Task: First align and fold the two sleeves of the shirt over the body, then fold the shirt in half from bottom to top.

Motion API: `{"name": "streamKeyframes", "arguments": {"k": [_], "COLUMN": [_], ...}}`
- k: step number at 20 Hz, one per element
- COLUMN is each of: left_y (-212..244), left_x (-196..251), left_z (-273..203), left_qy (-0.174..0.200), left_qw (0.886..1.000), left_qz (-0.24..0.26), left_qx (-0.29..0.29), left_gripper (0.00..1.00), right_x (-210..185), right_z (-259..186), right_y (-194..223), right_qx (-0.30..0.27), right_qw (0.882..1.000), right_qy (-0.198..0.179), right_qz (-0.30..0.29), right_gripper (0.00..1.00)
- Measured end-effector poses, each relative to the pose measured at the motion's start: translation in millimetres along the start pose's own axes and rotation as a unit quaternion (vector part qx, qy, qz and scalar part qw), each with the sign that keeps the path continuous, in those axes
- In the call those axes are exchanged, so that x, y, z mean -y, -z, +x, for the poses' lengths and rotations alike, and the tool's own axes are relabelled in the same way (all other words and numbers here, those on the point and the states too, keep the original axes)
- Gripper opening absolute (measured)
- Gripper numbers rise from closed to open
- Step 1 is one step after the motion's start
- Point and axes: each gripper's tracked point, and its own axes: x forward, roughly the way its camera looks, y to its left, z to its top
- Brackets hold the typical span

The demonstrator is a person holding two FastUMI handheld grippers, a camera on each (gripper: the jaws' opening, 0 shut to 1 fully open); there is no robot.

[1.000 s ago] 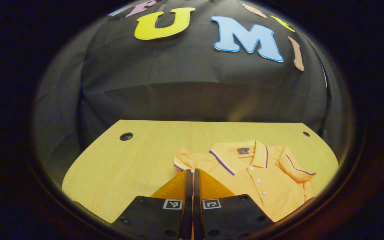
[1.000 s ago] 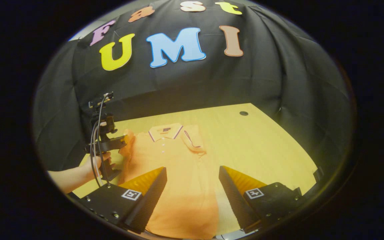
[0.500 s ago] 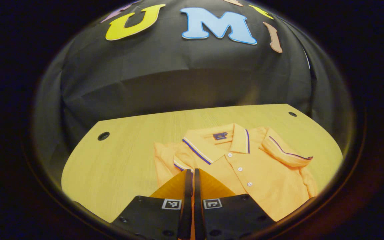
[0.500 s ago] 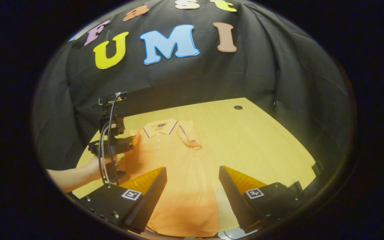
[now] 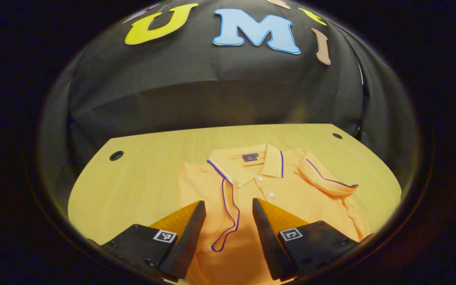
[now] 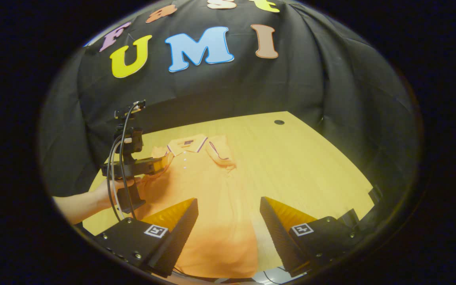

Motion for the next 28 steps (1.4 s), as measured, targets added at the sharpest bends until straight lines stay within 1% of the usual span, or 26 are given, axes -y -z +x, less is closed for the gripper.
{"name": "streamKeyframes", "arguments": {"k": [1,2,3,5,7,10,13,14,15,18,20,23,28], "left_y": [1,2,4,11,24,45,69,78,86,109,122,139,163], "left_x": [0,-1,-2,-2,-4,0,7,11,14,17,17,21,23], "left_z": [-9,-19,-34,-57,-81,-117,-152,-164,-175,-206,-226,-249,-280], "left_qy": [-0.004,-0.008,-0.015,-0.021,-0.029,-0.039,-0.047,-0.048,-0.05,-0.064,-0.071,-0.068,-0.048], "left_qw": [1.0,1.0,1.0,1.0,0.999,0.999,0.999,0.998,0.998,0.997,0.996,0.996,0.997], "left_qz": [-0.004,-0.007,-0.01,-0.013,-0.013,-0.013,-0.017,-0.024,-0.031,-0.046,-0.049,-0.045,-0.043], "left_qx": [0.001,0.002,0.004,0.004,-0.001,-0.006,-0.013,-0.016,-0.018,-0.023,-0.024,-0.03,-0.045], "left_gripper": [0.83,0.91,0.94,0.96,0.95,0.96,0.95,0.97,0.95,0.97,0.96,0.97,0.96], "right_x": [2,4,5,10,15,17,25,29,34,42,43,42,31], "right_z": [0,1,1,1,1,-6,-17,-20,-23,-34,-39,-41,-44], "right_y": [0,2,4,11,19,29,48,54,61,83,98,118,132], "right_qx": [0.0,-0.001,-0.003,-0.008,-0.011,-0.009,-0.017,-0.021,-0.025,-0.04,-0.05,-0.067,-0.085], "right_qw": [1.0,1.0,1.0,0.999,0.998,0.997,0.995,0.994,0.993,0.99,0.988,0.986,0.985], "right_qy": [-0.004,-0.009,-0.018,-0.03,-0.037,-0.067,-0.087,-0.091,-0.093,-0.103,-0.111,-0.113,-0.108], "right_qz": [-0.006,-0.011,-0.017,-0.03,-0.042,-0.043,-0.053,-0.061,-0.07,-0.089,-0.095,-0.106,-0.102], "right_gripper": [0.97,0.97,0.97,0.98,0.97,0.97,0.98,0.97,0.97,0.97,0.97,0.98,0.97]}}
